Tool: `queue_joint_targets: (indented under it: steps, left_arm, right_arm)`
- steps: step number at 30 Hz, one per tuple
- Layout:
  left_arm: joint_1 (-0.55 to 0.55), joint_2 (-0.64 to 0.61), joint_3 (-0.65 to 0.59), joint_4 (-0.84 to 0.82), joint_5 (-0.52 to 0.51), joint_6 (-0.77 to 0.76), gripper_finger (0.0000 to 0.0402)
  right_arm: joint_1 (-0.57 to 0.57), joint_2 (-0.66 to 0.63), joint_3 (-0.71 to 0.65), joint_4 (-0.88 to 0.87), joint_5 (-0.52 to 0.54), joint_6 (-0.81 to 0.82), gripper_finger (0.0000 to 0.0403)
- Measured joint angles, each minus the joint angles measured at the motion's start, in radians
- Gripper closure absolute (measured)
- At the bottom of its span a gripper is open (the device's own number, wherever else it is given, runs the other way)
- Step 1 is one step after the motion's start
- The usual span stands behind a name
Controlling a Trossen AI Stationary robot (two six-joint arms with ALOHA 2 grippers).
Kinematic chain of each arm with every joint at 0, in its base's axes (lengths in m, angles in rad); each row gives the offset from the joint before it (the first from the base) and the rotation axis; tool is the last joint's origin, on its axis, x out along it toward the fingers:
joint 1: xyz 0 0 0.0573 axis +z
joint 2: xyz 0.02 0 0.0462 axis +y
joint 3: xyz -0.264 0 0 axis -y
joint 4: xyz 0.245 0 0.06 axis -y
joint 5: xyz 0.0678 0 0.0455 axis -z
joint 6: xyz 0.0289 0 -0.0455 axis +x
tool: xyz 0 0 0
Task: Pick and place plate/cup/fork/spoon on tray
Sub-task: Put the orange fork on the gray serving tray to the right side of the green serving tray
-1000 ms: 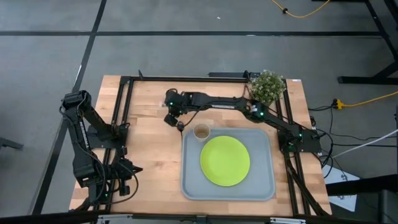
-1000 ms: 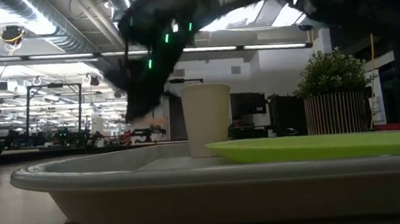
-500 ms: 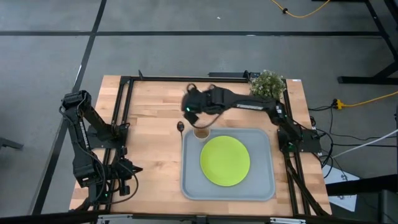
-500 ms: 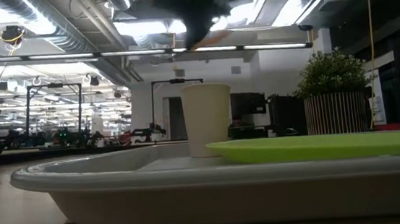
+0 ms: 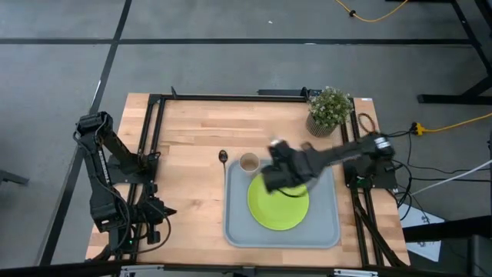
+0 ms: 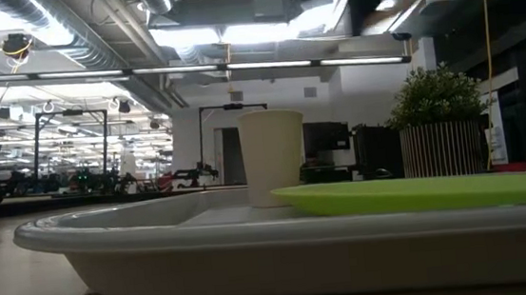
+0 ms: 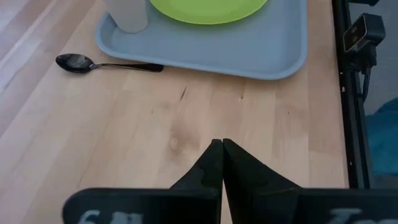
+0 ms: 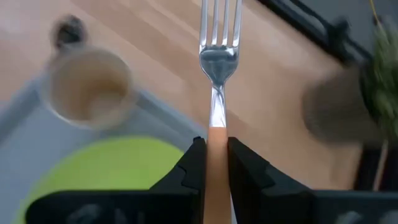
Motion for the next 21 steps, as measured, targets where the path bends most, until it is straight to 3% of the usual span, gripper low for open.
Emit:
queue_joint_targets:
  steps: [6,12,14,21]
  left_arm:
    - [0.000,0.000,0.000,0.003,0.050,0.003,0.0401]
    - [0.000,0.000,0.000,0.003,0.089,0.003,0.0401]
    - [0.000,0.000,0.000,0.003,0.102,0.003,0.0401]
    - [0.000,0.000,0.000,0.000,0.109,0.003,0.0401]
  right_arm:
    - [0.178,-0.186,-0.417,0.084,-0.078,0.528,0.0358]
    - [0.343,-0.214,-0.699,0.246,-0.137,0.929,0.0358]
    - [0.386,-0.211,-0.767,0.305,-0.177,1.016,0.0358]
    - [0.438,-0.210,-0.900,0.500,-0.249,1.039,0.0358]
